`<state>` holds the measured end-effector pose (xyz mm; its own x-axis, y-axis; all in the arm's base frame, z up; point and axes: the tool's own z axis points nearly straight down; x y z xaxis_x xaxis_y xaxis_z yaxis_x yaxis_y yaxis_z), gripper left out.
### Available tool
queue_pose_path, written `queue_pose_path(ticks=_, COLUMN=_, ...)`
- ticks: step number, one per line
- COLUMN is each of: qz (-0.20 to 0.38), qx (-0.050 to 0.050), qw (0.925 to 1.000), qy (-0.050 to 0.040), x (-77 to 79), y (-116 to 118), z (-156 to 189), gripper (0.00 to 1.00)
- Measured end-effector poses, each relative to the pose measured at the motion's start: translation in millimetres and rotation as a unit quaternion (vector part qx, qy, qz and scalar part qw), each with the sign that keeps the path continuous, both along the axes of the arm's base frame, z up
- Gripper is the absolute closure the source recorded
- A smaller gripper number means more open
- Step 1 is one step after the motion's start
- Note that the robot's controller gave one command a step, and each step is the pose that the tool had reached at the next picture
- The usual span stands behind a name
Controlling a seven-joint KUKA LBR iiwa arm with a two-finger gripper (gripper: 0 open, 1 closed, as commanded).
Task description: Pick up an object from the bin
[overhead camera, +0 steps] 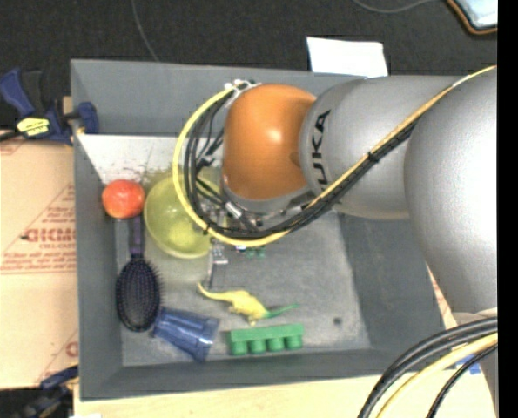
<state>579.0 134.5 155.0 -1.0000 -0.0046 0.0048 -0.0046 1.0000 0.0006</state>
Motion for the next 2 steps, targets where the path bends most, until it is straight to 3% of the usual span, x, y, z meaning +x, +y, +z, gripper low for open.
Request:
queue_pose_path(ticks=1, qz=-0.003, qx=0.001, qw=1.0, qy=-0.004, x=1.9, y=-1, z=5, gripper=0.0)
queue_pose_path(ticks=2, qz=0.02, qx=0.001, qw=0.9998, qy=-0.0047, x=36.3, y=14, z=-84, gripper=0.0)
